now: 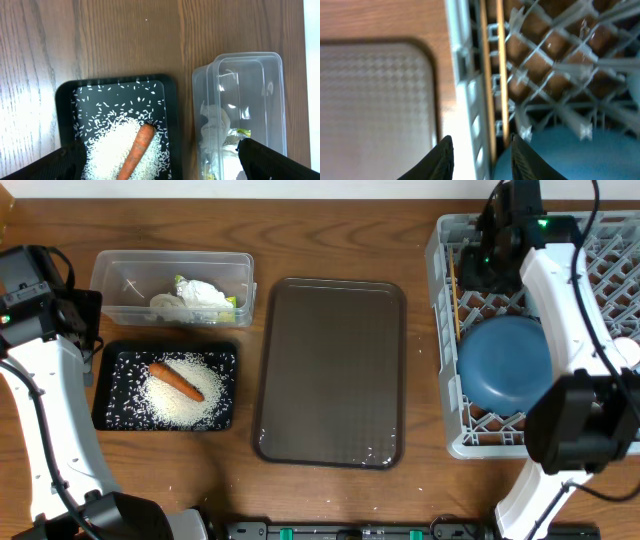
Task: Sort waste into correct bins and load items into the dishwasher rack
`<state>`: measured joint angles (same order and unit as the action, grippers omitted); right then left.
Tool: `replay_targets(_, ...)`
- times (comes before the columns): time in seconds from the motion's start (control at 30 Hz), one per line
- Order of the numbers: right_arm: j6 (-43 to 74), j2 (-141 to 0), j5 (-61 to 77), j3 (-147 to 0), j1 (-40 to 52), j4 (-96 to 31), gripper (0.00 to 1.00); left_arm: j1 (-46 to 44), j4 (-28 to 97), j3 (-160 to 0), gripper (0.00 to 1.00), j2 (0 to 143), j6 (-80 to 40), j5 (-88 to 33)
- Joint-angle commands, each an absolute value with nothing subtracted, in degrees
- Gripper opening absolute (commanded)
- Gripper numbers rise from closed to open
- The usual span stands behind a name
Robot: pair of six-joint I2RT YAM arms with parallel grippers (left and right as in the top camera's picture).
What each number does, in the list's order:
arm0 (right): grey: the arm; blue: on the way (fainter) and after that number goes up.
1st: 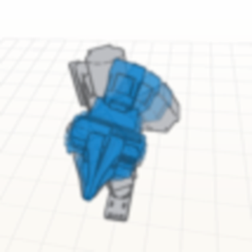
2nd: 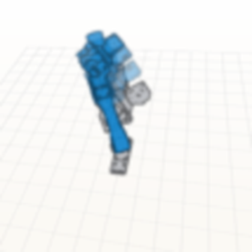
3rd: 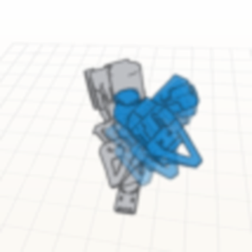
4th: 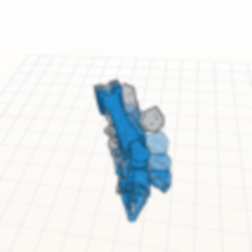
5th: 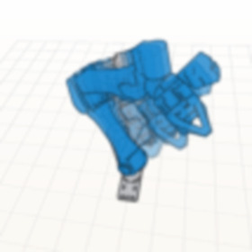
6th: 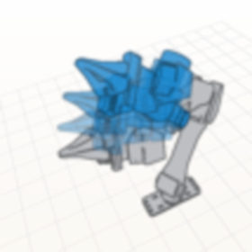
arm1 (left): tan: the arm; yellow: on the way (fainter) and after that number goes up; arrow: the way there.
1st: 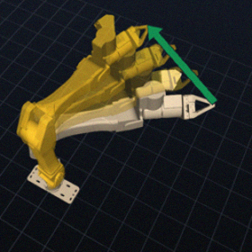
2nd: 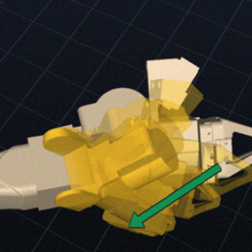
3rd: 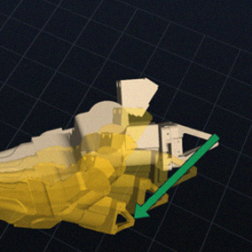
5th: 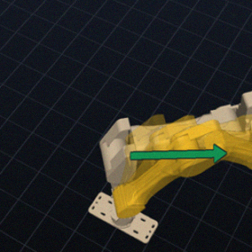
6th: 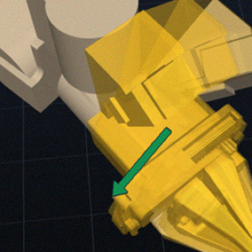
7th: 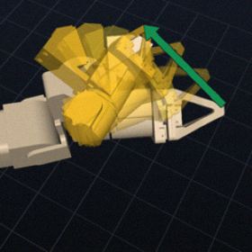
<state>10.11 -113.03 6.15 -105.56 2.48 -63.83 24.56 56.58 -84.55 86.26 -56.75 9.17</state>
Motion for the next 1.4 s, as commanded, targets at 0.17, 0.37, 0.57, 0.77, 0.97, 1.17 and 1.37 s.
replay_targets(0.17, 12.4, -95.3, 10.2, -105.5, 4.8, -77.3, 0.31, 24.8, 56.8, -84.6, 0.99, 86.6, -56.4, 9.5)
replay_targets(0.37, 16.1, -86.8, 1.2, -99.0, 12.0, -77.1, 0.29, 24.8, 56.8, -84.6, 0.99, 86.6, -56.4, 9.5)
replay_targets(0.57, 18.2, -75.0, -3.9, -82.1, 19.1, -67.8, 0.33, 24.8, 56.8, -84.6, 0.99, 86.6, -56.4, 9.5)
replay_targets(0.77, 18.3, -64.6, -3.8, -65.4, 20.9, -57.2, 0.99, 24.8, 56.8, -84.6, 0.99, 86.6, -56.4, 9.5)
replay_targets(0.97, 18.4, -64.8, -2.8, -62.3, 20.9, -57.5, 0.99, 24.8, 56.8, -84.6, 0.99, 86.6, -56.5, 9.5)
replay_targets(1.17, 18.4, -65.5, -1.9, -62.1, 20.9, -57.7, 0.99, 24.8, 56.8, -84.6, 0.99, 86.6, -56.4, 9.5)
replay_targets(1.37, 18.4, -65.5, -1.9, -62.1, 20.9, -62.2, 0.99, 24.8, 56.8, -84.6, 0.99, 86.6, -56.4, 9.5)
